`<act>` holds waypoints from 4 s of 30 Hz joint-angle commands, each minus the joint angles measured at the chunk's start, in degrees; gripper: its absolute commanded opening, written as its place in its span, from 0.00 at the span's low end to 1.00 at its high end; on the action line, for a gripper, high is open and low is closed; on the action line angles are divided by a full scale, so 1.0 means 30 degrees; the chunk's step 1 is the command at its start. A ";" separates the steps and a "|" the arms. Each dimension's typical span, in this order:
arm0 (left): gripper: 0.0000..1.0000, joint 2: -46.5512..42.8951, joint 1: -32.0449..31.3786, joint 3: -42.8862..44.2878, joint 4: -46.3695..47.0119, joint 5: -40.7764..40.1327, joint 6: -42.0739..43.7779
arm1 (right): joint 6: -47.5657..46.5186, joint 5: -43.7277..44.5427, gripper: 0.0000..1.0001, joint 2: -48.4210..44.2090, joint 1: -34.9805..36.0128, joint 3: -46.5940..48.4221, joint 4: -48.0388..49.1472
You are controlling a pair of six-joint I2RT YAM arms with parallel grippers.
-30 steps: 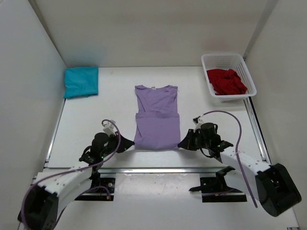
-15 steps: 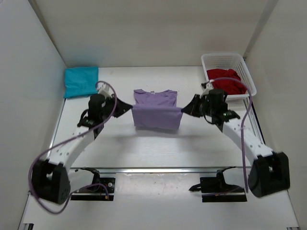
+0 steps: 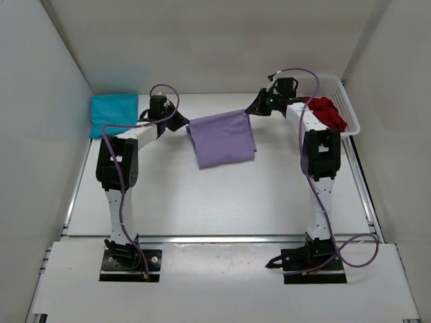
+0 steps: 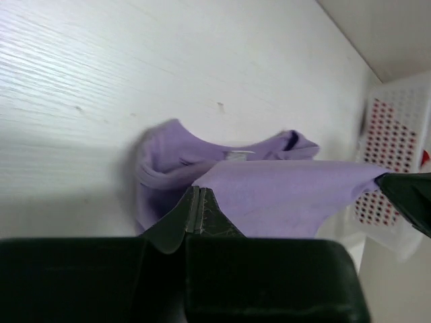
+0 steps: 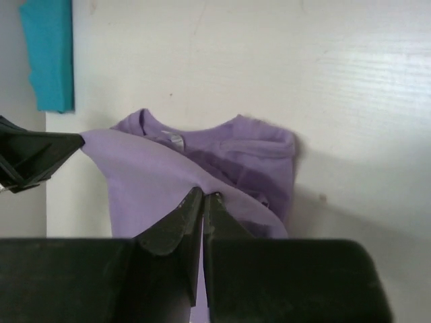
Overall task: Fold and stack the t-shirts
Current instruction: Fold the long partially folded tshirt into a neat square, then put the neatly folded tshirt into the corner of the board with the left arm
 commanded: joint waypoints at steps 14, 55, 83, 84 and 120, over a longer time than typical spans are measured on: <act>0.38 -0.1865 0.1657 -0.2001 0.2831 -0.1127 -0.1632 | -0.2931 0.0287 0.08 0.7661 0.0249 1.7749 -1.0809; 0.33 -0.6539 -0.1160 -1.1332 0.7058 0.1421 -0.2128 | -0.2029 -0.2490 0.00 -0.0939 0.3476 -0.2910 0.0529; 0.73 -0.9637 0.0191 -1.5484 0.6502 -0.2268 0.0124 | 0.3770 -0.1793 0.37 -0.9798 0.3151 -1.6689 1.2031; 0.73 -0.9376 -0.0042 -1.5484 0.5889 -0.2388 0.0476 | 0.3861 -0.1792 0.38 -1.0730 0.3296 -1.7369 1.2533; 0.00 -0.0027 0.2236 0.3905 0.3543 0.3850 -0.0139 | 0.3306 -0.2466 0.39 -1.5779 0.2799 -2.5903 1.4032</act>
